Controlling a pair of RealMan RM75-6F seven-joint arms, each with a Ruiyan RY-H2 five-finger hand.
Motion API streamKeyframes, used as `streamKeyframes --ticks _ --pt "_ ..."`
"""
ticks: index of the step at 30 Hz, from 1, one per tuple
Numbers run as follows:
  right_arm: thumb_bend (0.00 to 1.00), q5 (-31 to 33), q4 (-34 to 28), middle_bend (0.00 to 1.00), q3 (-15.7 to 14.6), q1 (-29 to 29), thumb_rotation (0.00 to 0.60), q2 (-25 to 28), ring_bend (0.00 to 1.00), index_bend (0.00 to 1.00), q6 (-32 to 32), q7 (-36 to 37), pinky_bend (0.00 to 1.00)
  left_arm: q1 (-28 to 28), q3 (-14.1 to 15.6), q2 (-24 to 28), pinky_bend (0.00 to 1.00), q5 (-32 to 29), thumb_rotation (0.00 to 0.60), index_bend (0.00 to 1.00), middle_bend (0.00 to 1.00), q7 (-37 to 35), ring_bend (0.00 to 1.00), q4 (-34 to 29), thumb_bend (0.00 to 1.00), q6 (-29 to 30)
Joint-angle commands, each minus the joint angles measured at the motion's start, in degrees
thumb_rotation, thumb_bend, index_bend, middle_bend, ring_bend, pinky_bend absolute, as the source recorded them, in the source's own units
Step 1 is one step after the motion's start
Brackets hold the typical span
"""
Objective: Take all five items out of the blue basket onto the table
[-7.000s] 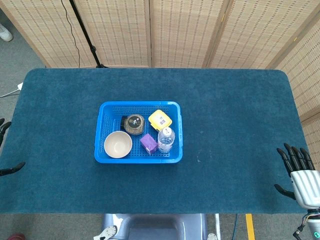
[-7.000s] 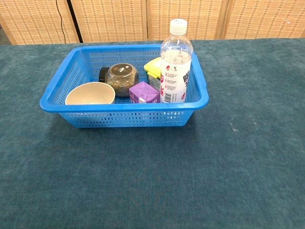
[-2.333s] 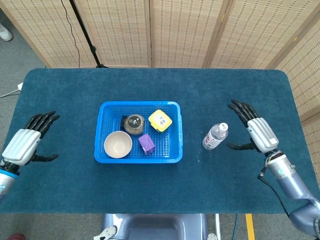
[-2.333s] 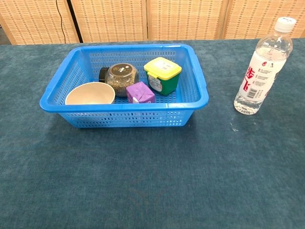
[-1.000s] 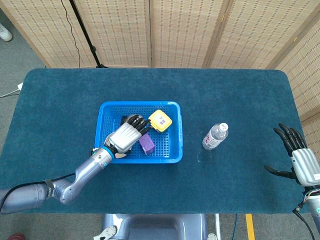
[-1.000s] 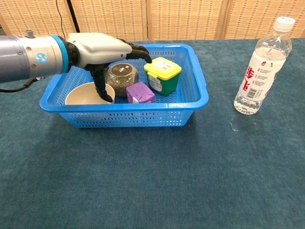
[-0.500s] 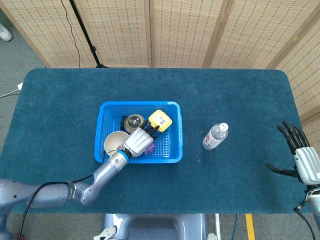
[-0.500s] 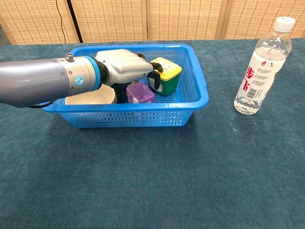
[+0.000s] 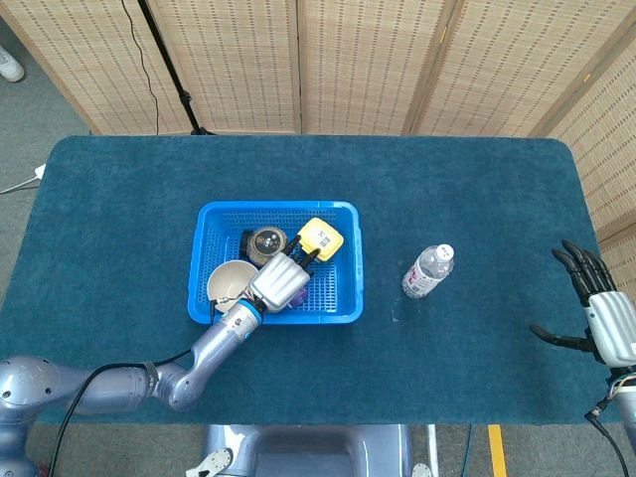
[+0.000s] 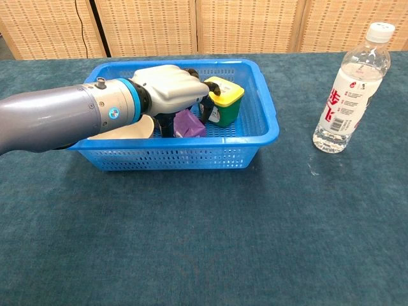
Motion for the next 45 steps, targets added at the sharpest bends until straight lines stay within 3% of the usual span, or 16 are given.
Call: streamKeyframes --ticks 1,15,24,32,41,44,45 --pt "0.00 -0.1 -0.1 0.00 0.0 -0.1 0.600 0.1 0.00 0.00 0.1 0.0 0.00 0.6 -0.7 1.7 0.00 2.0 0.600 0.56 0.35 -1.8 0.35 -2.5 0.32 1.7" --pt "0.00 -1.5 -1.1 0.00 -0.2 -0.6 0.600 0.6 0.00 0.00 1.0 0.2 0.00 5.4 -3.4 16.5 0.00 8.6 0.600 0.56 0.35 -8.3 0.35 -17.8 0.32 9.5" --pt "0.00 -2.7 -2.0 0.00 -0.5 -0.8 0.600 0.9 0.00 0.00 1.7 -0.1 0.00 12.5 -3.8 29.1 0.00 12.1 0.600 0.56 0.35 -17.9 0.35 -21.4 0.32 14.5" --pt "0.00 -4.1 -3.0 0.00 -1.1 -0.9 0.600 1.2 0.00 0.00 2.2 -0.5 0.00 21.2 -0.8 36.8 0.00 14.0 0.600 0.56 0.35 -33.4 0.35 -13.1 0.32 16.1" --pt "0.00 -5.3 -3.8 0.00 -1.6 -0.7 0.600 1.1 0.00 0.00 1.7 -1.6 0.00 25.9 4.3 29.2 0.00 14.7 0.600 0.56 0.35 -46.4 0.34 5.7 0.32 9.8" --pt "0.00 -5.6 -4.1 0.00 -1.7 -0.5 0.600 1.1 0.00 0.00 1.5 -1.9 0.00 26.1 4.7 25.6 0.00 15.2 0.600 0.43 0.27 -48.5 0.23 10.4 0.29 8.1" --pt "0.00 -5.6 -4.1 0.00 -1.7 -0.4 0.600 1.0 0.00 0.00 1.4 -2.1 0.00 26.0 5.0 24.4 0.00 15.5 0.600 0.31 0.18 -49.4 0.14 11.8 0.27 7.0"
